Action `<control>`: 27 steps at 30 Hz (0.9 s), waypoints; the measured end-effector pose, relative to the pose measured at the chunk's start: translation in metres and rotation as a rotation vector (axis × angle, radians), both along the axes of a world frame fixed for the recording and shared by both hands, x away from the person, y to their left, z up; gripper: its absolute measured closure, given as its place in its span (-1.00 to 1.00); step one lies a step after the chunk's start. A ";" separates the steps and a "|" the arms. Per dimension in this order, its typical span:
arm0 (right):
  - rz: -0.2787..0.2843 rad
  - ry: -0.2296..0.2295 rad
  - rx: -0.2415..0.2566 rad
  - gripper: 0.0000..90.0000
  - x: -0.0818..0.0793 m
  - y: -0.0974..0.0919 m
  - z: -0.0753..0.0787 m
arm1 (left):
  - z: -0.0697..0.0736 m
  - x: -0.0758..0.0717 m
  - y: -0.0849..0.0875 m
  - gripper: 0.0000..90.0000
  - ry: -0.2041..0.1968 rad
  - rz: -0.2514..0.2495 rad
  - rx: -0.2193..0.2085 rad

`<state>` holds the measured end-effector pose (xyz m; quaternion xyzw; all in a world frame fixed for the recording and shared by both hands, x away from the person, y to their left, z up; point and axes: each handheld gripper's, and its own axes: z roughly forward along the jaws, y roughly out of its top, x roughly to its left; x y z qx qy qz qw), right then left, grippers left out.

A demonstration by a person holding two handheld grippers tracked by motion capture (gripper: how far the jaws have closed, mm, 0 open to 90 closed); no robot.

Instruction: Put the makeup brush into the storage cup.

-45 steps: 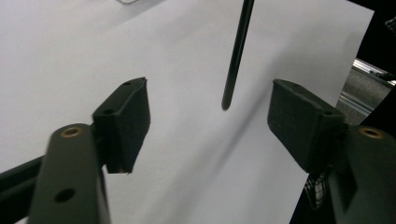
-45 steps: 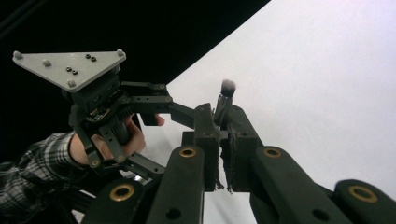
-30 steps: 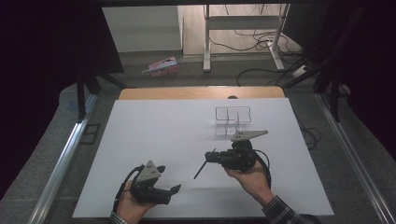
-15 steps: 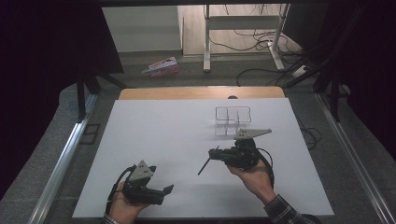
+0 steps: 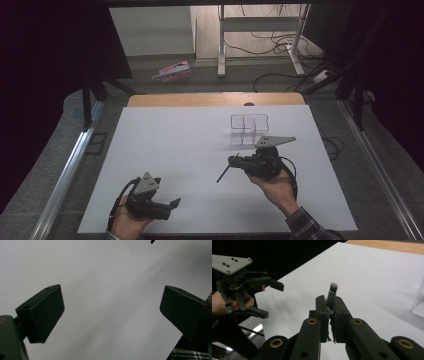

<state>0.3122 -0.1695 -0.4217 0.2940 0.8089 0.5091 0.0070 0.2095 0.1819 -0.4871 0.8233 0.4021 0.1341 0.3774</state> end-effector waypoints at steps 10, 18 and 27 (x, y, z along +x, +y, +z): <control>-0.015 -0.052 -0.033 0.88 0.002 -0.005 0.004 | -0.002 -0.002 0.010 -0.89 0.007 0.028 0.024; -0.035 -0.086 -0.051 0.88 0.006 -0.010 0.009 | -0.003 -0.005 0.016 -0.91 0.001 0.039 0.045; -0.048 -0.124 -0.065 0.88 0.013 -0.011 0.015 | -0.005 -0.008 0.027 -0.93 -0.013 0.072 0.046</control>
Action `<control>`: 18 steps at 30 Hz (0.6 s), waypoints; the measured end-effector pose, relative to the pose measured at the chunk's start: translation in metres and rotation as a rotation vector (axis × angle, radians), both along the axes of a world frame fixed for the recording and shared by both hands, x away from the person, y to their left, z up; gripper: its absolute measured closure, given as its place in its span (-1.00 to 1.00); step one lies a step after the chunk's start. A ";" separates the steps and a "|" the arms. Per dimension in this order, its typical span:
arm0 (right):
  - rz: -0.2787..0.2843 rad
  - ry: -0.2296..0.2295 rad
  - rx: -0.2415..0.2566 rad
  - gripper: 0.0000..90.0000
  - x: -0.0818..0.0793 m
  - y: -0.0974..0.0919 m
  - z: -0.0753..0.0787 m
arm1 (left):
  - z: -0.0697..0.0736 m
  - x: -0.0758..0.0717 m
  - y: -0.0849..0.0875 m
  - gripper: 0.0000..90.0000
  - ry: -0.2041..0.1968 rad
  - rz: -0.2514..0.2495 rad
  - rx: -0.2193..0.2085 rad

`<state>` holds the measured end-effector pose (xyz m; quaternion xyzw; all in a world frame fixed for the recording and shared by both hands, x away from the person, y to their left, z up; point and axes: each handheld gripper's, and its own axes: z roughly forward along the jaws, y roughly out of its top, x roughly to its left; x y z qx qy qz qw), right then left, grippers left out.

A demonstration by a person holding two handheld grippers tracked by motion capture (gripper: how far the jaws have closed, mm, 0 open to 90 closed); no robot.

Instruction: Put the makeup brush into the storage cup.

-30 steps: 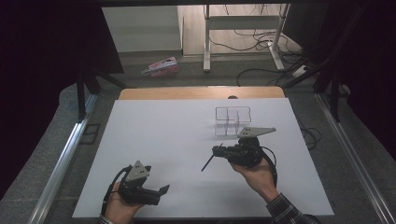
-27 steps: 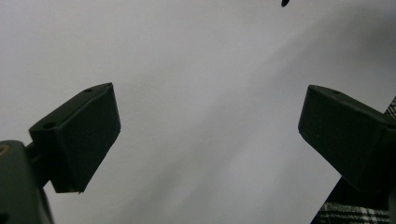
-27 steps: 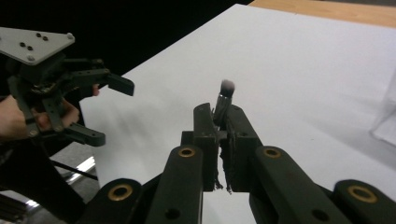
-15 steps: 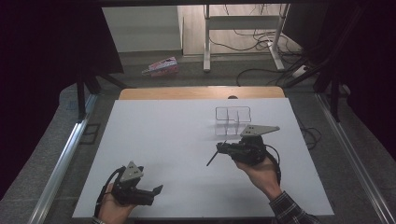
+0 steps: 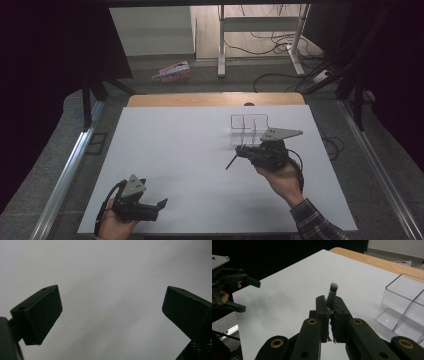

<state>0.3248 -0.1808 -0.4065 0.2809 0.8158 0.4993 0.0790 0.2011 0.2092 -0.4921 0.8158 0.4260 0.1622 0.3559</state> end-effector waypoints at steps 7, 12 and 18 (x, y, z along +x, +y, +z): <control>-0.023 -0.024 -0.004 0.88 0.008 -0.003 0.008 | 0.000 -0.003 0.004 -0.94 -0.026 0.008 0.014; -0.039 -0.033 0.002 0.88 0.012 -0.007 0.014 | -0.001 -0.003 0.007 -0.94 -0.023 0.016 0.021; -0.060 -0.044 0.008 0.88 0.021 -0.012 0.021 | -0.002 -0.004 0.010 -0.94 -0.019 0.022 0.016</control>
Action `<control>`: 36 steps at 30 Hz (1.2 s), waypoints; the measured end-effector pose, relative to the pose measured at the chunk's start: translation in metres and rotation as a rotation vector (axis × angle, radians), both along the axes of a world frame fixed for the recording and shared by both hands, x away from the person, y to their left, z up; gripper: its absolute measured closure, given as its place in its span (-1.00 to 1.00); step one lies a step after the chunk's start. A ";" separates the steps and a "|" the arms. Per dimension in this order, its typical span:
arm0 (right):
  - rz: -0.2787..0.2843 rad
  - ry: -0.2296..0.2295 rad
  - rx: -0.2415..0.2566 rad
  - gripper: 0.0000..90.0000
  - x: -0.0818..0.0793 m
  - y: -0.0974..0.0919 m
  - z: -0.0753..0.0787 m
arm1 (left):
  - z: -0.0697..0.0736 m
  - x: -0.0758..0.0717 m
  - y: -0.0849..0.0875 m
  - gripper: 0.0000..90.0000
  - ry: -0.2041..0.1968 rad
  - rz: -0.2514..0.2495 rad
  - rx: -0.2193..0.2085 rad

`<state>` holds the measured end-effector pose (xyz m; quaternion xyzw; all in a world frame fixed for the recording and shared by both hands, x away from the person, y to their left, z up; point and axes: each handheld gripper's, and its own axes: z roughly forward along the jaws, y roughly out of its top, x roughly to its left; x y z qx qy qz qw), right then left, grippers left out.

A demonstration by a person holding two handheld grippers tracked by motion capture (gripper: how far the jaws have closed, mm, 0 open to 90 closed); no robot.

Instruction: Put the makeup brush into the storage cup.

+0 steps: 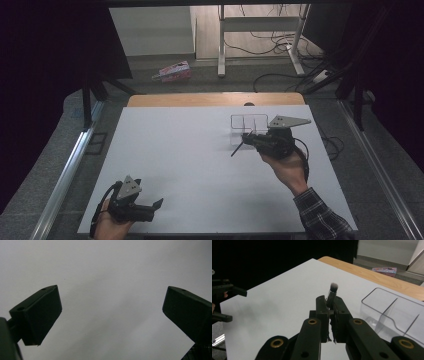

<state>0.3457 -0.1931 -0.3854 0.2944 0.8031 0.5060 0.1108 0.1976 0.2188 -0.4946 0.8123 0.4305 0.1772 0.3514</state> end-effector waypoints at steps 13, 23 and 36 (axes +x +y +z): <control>-0.036 -0.027 0.002 0.88 0.015 -0.008 0.012 | -0.001 -0.002 0.009 -0.94 -0.003 0.027 -0.012; -0.063 -0.036 0.026 0.88 0.025 -0.012 0.018 | -0.003 -0.002 0.023 -0.93 0.005 0.074 -0.025; -0.109 -0.066 0.019 0.88 0.044 -0.013 0.029 | -0.007 0.000 0.028 -0.93 0.009 0.086 -0.010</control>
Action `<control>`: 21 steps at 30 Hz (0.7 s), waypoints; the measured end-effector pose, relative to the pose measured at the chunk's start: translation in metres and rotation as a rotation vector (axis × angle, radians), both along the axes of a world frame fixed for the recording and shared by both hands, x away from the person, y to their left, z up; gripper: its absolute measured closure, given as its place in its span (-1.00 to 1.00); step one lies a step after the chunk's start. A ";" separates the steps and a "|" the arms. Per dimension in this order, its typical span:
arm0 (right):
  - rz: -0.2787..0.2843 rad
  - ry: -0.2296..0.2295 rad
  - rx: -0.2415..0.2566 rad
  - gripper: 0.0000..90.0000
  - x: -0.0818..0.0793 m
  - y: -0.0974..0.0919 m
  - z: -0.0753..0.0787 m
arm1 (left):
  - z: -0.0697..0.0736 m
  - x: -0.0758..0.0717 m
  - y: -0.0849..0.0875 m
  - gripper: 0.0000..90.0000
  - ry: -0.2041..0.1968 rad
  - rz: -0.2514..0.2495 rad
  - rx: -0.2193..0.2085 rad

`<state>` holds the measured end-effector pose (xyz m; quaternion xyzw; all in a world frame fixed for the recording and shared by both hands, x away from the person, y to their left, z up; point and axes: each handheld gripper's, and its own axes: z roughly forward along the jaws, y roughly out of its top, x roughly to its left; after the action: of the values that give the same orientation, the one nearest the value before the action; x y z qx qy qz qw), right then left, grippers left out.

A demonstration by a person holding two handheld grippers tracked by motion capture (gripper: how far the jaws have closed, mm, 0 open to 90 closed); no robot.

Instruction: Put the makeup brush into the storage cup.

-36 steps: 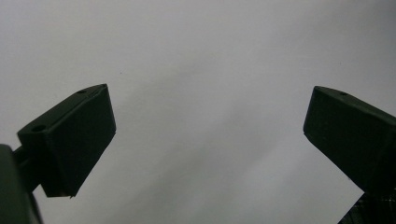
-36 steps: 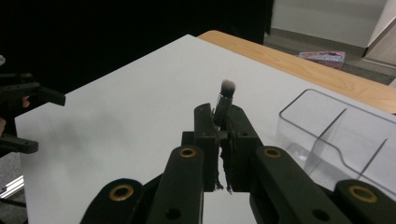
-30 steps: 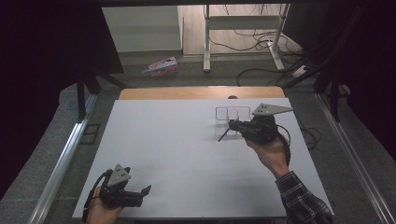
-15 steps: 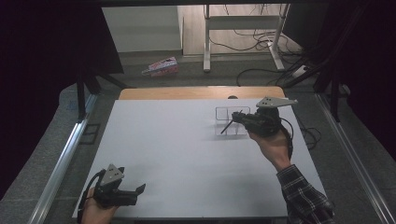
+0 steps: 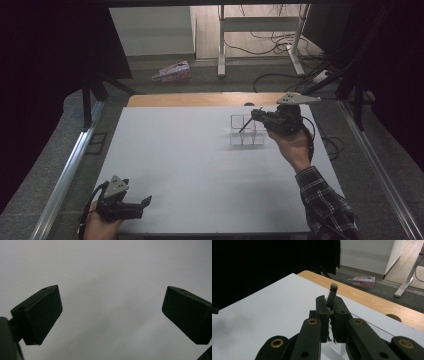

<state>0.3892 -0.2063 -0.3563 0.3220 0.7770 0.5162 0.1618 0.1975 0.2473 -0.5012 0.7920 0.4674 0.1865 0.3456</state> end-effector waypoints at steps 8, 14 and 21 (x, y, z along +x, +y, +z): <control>-0.021 -0.012 -0.016 0.88 0.012 0.002 0.003 | -0.001 0.001 -0.004 -0.93 0.008 -0.016 0.016; -0.035 -0.017 -0.015 0.88 0.019 0.004 0.005 | -0.001 0.001 -0.006 -0.94 0.006 -0.020 0.019; -0.043 -0.023 -0.021 0.88 0.026 0.008 0.003 | 0.000 0.001 -0.005 -0.94 0.005 -0.022 0.014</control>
<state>0.4150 -0.1978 -0.3530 0.3311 0.7734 0.5079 0.1852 0.1989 0.2422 -0.5016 0.7999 0.4584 0.1841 0.3406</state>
